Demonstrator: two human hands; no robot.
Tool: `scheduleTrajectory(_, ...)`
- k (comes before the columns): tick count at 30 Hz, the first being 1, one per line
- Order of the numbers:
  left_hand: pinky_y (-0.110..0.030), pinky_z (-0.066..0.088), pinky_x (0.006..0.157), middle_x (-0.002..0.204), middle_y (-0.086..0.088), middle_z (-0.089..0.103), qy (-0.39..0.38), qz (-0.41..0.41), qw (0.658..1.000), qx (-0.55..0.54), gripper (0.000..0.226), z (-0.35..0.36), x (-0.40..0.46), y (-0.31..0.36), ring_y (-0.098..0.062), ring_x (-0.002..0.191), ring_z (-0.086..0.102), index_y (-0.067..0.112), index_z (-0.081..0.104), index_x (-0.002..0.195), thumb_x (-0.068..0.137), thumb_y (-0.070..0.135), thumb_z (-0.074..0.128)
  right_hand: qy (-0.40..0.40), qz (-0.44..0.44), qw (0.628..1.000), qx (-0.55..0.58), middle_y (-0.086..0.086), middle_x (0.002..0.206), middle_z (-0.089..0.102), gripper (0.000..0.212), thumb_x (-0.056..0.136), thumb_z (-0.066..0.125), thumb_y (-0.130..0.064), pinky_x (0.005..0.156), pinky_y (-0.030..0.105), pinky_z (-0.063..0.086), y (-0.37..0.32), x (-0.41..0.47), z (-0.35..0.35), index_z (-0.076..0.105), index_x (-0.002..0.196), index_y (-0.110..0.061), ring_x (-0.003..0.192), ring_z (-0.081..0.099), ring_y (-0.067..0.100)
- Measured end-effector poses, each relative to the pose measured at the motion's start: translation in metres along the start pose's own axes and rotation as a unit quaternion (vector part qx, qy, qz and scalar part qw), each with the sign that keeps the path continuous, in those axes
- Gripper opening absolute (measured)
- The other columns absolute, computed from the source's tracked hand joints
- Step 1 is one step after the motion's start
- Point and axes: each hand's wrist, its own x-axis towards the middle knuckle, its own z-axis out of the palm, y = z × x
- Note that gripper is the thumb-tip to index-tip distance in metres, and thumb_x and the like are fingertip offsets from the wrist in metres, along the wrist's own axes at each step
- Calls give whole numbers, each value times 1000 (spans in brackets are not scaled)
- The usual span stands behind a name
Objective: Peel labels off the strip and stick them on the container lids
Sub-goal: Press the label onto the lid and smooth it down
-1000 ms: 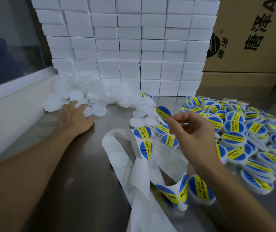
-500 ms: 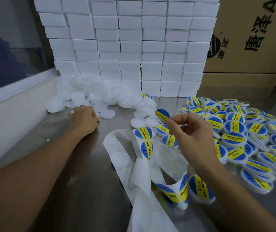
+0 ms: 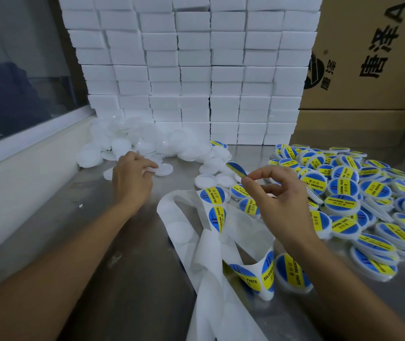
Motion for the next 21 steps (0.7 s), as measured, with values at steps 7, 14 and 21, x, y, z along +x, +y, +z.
scheduleTrajectory(7, -1, 40, 70, 99, 11, 62, 31, 3, 986, -161, 37, -16, -44, 31, 3, 77, 52, 22, 73, 108, 87, -4, 57, -30, 7, 999, 41, 1, 76, 68, 9, 89, 68, -24, 51, 23, 51, -9, -3, 3, 61, 93, -20, 61, 65, 15)
scheduleTrajectory(14, -17, 54, 63, 90, 0, 72, -66, -122, 900, -414, 34, -46, -71, 77, -13, 59, 69, 31, 71, 87, 92, 0, 58, -52, 5, 998, 38, -13, 88, 68, 9, 88, 69, -26, 54, 22, 53, -14, -10, 9, 61, 94, -25, 65, 69, 12)
scheduleTrajectory(21, -29, 60, 71, 92, -10, 76, -111, -285, 751, -586, 18, -50, -69, 70, -25, 86, 74, 10, 62, 102, 89, -1, 63, -4, 15, 998, 58, -5, 75, 73, 4, 87, 71, -17, 59, 24, 55, -16, -5, 4, 72, 84, -19, 71, 70, 12)
